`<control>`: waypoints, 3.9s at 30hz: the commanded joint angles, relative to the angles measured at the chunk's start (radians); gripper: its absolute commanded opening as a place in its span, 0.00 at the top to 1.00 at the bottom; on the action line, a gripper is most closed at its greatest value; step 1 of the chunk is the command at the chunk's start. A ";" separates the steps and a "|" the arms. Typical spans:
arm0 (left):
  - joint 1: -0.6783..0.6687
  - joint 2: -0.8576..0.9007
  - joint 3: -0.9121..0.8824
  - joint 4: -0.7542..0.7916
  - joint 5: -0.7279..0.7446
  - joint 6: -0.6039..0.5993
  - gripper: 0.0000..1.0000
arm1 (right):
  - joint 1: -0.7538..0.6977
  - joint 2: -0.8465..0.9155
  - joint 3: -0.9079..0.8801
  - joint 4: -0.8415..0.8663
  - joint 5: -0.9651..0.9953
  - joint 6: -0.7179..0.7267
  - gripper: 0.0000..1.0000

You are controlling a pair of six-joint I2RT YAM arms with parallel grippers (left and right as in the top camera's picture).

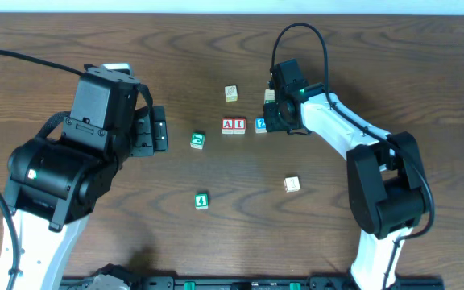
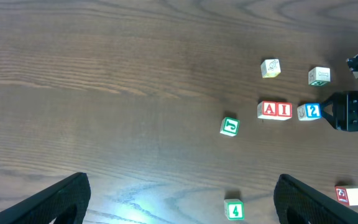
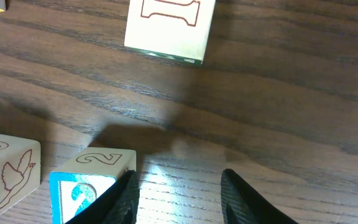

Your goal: Spell out Ai2

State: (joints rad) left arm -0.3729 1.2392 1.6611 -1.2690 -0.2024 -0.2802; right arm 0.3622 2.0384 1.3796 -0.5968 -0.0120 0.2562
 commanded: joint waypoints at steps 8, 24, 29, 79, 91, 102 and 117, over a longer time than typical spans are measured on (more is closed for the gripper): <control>0.004 0.022 0.008 -0.007 -0.010 0.011 0.05 | 0.006 0.010 -0.003 0.018 -0.033 0.013 0.52; 0.004 0.027 0.008 -0.016 -0.007 0.011 0.05 | 0.057 0.010 -0.003 0.037 -0.027 0.028 0.48; 0.004 0.027 0.008 -0.024 -0.007 0.011 0.05 | 0.055 0.010 -0.003 0.032 0.043 0.027 0.46; -0.080 0.720 -0.317 0.668 0.148 -0.013 0.50 | -0.256 -0.988 0.033 -0.792 0.129 0.158 0.01; -0.080 0.769 -0.317 0.739 0.146 -0.020 0.48 | -0.256 -0.992 0.033 -0.808 0.128 0.158 0.01; -0.080 0.769 -0.317 0.758 0.145 -0.037 0.45 | -0.256 -0.992 0.033 -0.810 0.128 0.158 0.01; -0.080 0.769 -0.317 0.765 0.171 -0.051 0.45 | -0.256 -0.992 0.033 -0.810 0.128 0.158 0.01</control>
State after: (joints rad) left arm -0.4530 1.9938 1.3464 -0.5102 -0.0387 -0.3180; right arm 0.1127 1.0531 1.4036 -1.4033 0.1123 0.4023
